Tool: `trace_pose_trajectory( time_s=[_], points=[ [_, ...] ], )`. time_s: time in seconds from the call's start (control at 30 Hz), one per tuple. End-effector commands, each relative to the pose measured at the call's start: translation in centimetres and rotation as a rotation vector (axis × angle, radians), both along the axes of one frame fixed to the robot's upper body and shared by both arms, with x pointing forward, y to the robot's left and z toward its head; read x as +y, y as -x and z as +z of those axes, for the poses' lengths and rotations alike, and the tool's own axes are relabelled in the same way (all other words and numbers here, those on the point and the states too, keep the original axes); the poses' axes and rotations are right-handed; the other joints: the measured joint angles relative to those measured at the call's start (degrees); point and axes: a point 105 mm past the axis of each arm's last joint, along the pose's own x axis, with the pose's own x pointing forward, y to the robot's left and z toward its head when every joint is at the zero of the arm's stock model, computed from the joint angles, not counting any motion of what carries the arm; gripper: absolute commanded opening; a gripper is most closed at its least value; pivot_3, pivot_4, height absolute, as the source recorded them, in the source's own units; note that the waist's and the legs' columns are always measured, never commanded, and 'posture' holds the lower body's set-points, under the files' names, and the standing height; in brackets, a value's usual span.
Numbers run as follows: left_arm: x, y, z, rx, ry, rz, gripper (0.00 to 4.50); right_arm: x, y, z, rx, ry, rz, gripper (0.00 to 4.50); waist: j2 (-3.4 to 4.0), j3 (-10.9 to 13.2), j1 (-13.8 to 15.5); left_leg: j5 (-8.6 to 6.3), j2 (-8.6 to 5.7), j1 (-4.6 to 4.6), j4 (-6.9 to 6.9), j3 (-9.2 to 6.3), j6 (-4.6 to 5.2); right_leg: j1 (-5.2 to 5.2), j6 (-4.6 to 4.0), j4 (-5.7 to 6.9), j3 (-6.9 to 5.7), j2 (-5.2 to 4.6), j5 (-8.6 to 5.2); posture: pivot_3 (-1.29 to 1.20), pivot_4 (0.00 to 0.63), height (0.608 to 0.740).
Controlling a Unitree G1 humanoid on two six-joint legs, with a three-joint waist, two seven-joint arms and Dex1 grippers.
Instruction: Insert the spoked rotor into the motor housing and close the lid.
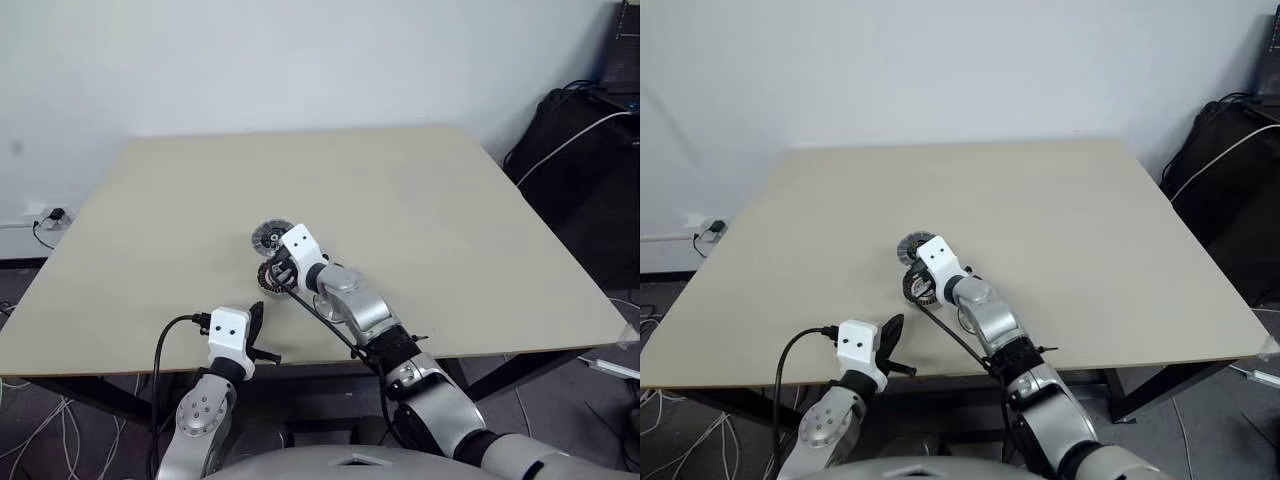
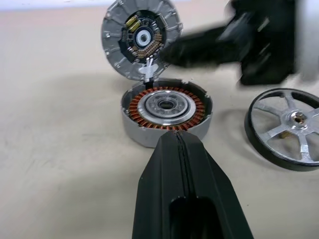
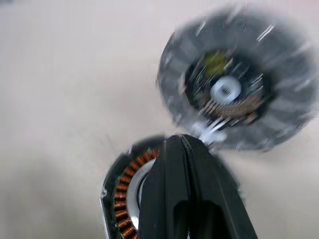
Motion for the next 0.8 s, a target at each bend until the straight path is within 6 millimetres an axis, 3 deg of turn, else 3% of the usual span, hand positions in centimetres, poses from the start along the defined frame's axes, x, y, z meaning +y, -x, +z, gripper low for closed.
trace_pose_trajectory(
  time_s=[0.03, 0.1, 0.17, 0.27, 0.47, 0.8],
  points=[
    [0.2, -0.3, 1.0, -0.039, 0.011, 0.011, 0.0, -3.1, 0.7, 2.5, -0.03, -0.068, -0.037, 0.03, -0.02, 0.0, 0.2, -0.01, 0.0, 0.0, 0.0, -0.01, 0.01, 0.02, 0.0, -0.04, -0.02, -0.01, 0.0, 0.0, 0.0, 0.74],
    [0.3, -0.3, 0.8, -0.034, 0.011, 0.012, 0.0, -6.2, 1.6, 2.0, -0.013, -0.048, -0.091, 0.41, -0.08, 0.0, 0.7, -0.02, -0.01, -0.02, 0.0, 0.0, 0.03, 0.03, 0.01, -0.08, -0.04, -0.02, 0.0, 0.0, 0.0, 0.74],
    [0.4, -0.3, 0.8, -0.031, 0.01, 0.012, 0.0, -7.8, 2.3, 1.8, 0.007, -0.044, -0.125, 0.91, -0.14, 0.1, 0.9, -0.04, 0.0, -0.03, 0.01, 0.01, 0.06, 0.04, 0.03, -0.11, -0.05, -0.05, -0.02, 0.0, 0.0, 0.74],
    [0.4, -0.4, 0.7, -0.026, 0.012, 0.002, 0.0, -10.6, 3.8, 1.2, 0.057, -0.066, -0.192, 1.94, -0.29, 0.2, 0.9, -0.04, 0.12, -0.04, 0.01, 0.07, 0.06, -0.01, 0.03, -0.11, -0.03, -0.12, -0.03, 0.0, 0.0, 0.74],
    [0.4, -0.5, 0.7, -0.019, 0.013, -0.015, 0.0, -13.1, 4.8, -0.3, 0.156, -0.128, -0.305, 3.88, -0.56, 0.5, 1.2, -0.02, 0.29, -0.01, 0.07, 0.11, 0.03, 0.04, 0.19, -0.1, -0.07, -0.05, -0.15, 0.0, 0.0, 0.74],
    [0.6, -0.4, 0.7, -0.01, 0.007, -0.02, 0.0, -13.8, 5.5, -3.3, 0.385, -0.303, -0.418, 3.88, -0.56, 0.6, 1.4, -0.03, 0.27, -0.02, 0.13, 0.12, 0.05, 0.07, 0.04, -0.11, -0.05, -0.06, -0.02, 0.0, 0.0, 0.74]
  ],
)
